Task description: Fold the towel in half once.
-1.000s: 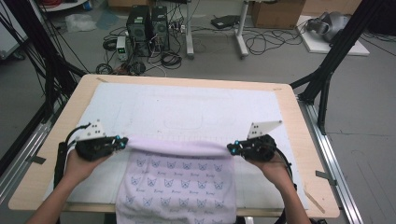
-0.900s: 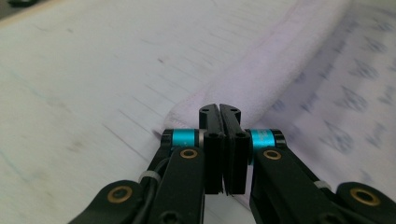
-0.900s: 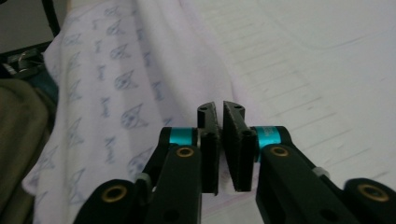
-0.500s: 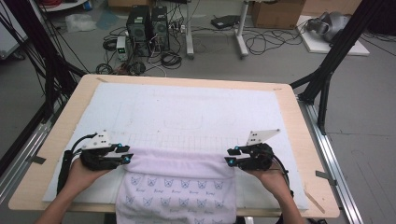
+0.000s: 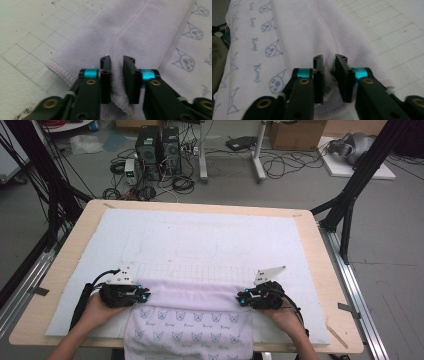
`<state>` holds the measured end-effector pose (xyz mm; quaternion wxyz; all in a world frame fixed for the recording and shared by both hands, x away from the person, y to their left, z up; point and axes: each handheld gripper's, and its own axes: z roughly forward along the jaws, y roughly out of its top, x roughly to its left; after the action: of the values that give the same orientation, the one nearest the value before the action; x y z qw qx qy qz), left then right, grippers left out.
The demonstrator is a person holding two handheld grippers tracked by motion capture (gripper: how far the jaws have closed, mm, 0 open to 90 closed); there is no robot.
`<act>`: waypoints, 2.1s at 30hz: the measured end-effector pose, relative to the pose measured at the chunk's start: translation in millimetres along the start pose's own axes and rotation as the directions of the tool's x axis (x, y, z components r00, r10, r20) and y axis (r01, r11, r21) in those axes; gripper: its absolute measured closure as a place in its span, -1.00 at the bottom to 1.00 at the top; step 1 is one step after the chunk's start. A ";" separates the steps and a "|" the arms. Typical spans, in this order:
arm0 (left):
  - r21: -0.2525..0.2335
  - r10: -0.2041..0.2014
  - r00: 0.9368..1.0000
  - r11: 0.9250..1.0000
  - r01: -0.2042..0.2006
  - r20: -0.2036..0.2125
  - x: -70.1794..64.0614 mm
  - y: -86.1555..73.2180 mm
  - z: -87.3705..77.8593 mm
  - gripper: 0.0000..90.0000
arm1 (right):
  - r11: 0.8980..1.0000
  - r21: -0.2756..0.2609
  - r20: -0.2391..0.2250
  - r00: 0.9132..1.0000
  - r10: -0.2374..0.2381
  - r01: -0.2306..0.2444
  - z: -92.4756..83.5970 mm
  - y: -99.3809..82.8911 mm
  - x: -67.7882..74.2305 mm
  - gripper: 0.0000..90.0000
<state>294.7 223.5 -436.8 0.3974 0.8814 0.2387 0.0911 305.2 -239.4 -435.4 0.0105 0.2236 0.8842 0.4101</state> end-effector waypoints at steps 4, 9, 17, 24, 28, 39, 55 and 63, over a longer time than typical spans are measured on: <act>-0.037 0.000 1.000 0.999 -0.001 -0.023 -2.1 5.6 -10.1 0.87 | 1.000 -0.029 0.004 1.000 -0.011 0.011 -8.2 2.6 4.8 0.86; -0.110 0.004 0.999 0.994 -0.009 -0.043 -11.3 13.5 -34.0 0.86 | 0.993 -0.097 0.008 0.998 -0.064 0.065 -28.0 12.1 21.8 0.86; -0.136 0.036 0.999 0.990 -0.035 0.004 -54.4 -10.3 -65.4 0.41 | 0.979 -0.186 -0.077 0.992 -0.101 0.085 -54.4 -11.5 67.5 0.67; -0.127 0.019 0.999 0.992 -0.023 -0.033 -43.2 -9.0 -61.0 0.32 | 0.984 -0.160 -0.039 0.995 -0.088 0.080 -52.0 -2.3 55.6 0.45; -0.104 -0.005 0.997 0.995 -0.004 -0.081 -26.9 -2.4 -45.5 0.25 | 0.993 -0.111 0.013 0.999 -0.042 0.043 -36.0 2.5 31.5 0.28; -0.012 -0.067 0.991 0.998 0.066 -0.112 8.7 -1.1 -5.1 0.01 | 0.999 -0.048 0.118 0.993 0.003 0.002 -13.9 -2.3 -5.1 0.01; 0.006 -0.040 0.995 0.999 0.040 -0.091 6.5 1.0 -1.6 0.88 | 1.000 0.010 0.037 0.999 -0.030 0.030 -0.5 -9.0 -8.2 0.87; -0.041 -0.094 0.981 0.995 0.088 -0.167 37.9 27.1 5.0 0.90 | 0.999 0.002 0.102 0.994 -0.034 0.034 -0.2 14.3 -32.2 0.90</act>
<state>338.8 223.5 -421.0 0.3943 0.8518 0.3099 0.1513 339.6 -244.5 -430.1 0.0626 0.2292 0.8861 0.3979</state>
